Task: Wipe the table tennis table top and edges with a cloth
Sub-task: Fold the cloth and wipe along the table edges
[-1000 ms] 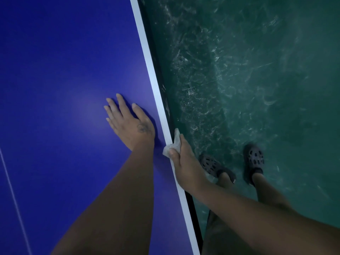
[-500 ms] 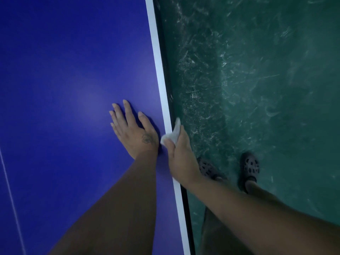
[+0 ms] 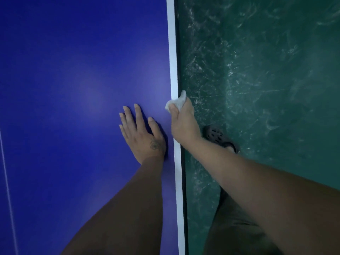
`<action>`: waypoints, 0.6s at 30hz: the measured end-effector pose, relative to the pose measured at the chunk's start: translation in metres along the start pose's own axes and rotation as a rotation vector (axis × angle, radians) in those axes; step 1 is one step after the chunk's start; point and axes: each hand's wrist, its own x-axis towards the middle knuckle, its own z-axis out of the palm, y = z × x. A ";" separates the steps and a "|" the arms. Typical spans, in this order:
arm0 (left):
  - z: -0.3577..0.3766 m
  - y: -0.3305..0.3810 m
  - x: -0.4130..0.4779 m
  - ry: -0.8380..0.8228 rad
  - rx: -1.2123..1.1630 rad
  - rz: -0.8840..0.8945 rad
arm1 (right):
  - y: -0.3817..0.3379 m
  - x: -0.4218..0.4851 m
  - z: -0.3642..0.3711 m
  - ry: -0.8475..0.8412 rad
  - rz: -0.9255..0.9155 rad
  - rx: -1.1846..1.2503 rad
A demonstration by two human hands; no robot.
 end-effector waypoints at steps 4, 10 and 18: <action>-0.001 0.001 0.000 -0.011 0.002 0.005 | 0.027 -0.052 -0.001 -0.048 0.049 -0.027; -0.002 0.001 -0.001 0.007 -0.017 0.015 | -0.024 0.026 -0.003 0.010 0.083 -0.096; -0.005 -0.001 0.000 -0.017 -0.027 0.013 | -0.055 0.048 -0.003 0.082 0.014 -0.070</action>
